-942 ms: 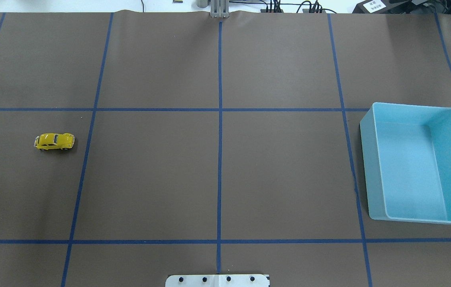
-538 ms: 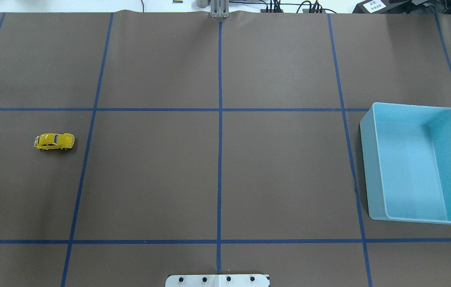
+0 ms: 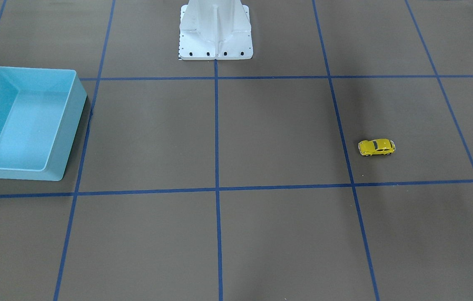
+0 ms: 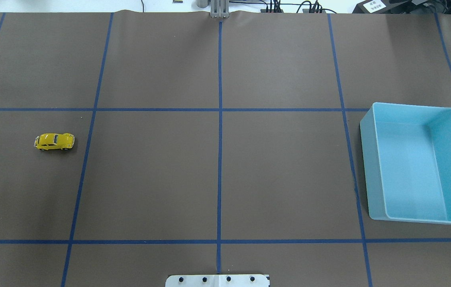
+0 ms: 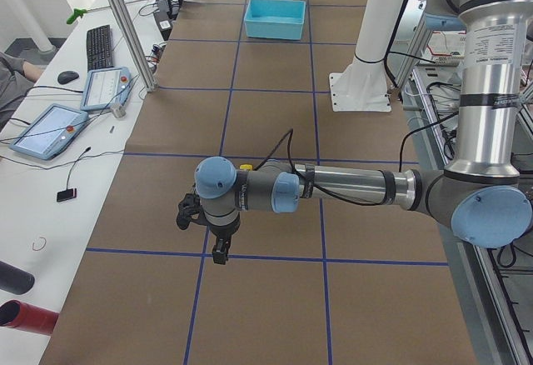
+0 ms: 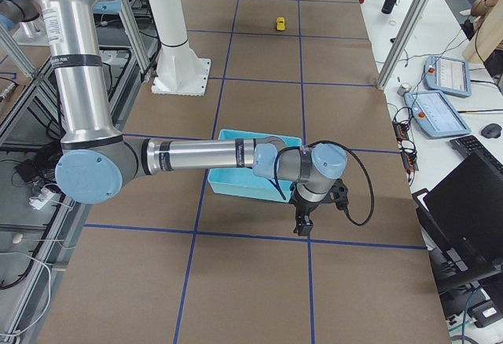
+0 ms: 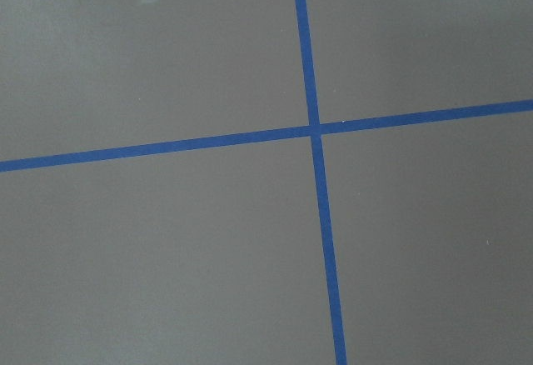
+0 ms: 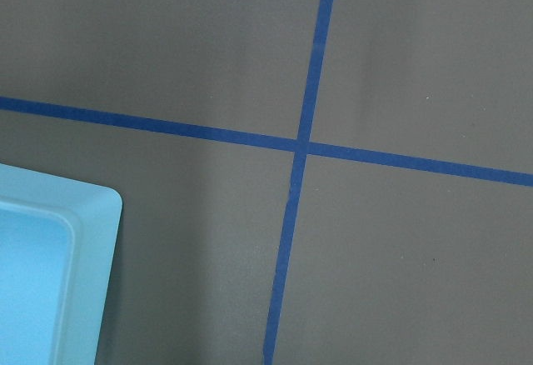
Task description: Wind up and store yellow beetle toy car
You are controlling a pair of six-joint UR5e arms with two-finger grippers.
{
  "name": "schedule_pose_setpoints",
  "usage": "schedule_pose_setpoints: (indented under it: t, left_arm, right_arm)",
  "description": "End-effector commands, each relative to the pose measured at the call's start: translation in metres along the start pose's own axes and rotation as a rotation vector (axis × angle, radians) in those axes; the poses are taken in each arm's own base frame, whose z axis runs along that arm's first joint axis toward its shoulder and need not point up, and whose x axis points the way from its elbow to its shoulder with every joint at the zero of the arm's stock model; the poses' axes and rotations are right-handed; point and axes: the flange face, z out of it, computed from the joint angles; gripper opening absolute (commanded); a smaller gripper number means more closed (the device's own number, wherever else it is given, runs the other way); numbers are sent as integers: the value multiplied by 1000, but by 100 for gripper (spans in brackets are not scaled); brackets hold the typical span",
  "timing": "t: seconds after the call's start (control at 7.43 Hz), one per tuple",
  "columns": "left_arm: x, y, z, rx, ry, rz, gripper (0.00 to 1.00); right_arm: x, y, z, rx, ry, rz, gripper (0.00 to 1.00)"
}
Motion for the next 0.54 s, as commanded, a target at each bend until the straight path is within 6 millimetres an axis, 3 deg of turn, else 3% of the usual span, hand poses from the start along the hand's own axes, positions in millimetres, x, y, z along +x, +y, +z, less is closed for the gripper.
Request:
schedule_pose_setpoints:
  t: [0.0,0.27,0.4]
  left_arm:
    - [13,-26,-15,27,-8,26,100]
    - [25,-38,-23,43,-7,56,100]
    - [48,-48,-19,39,-3,110,100]
  right_arm:
    - [-1,-1,-1,3,0,-3,100]
    - [-1,-1,-1,3,0,-3,100]
    - [1,1,1,0,-7,3,100]
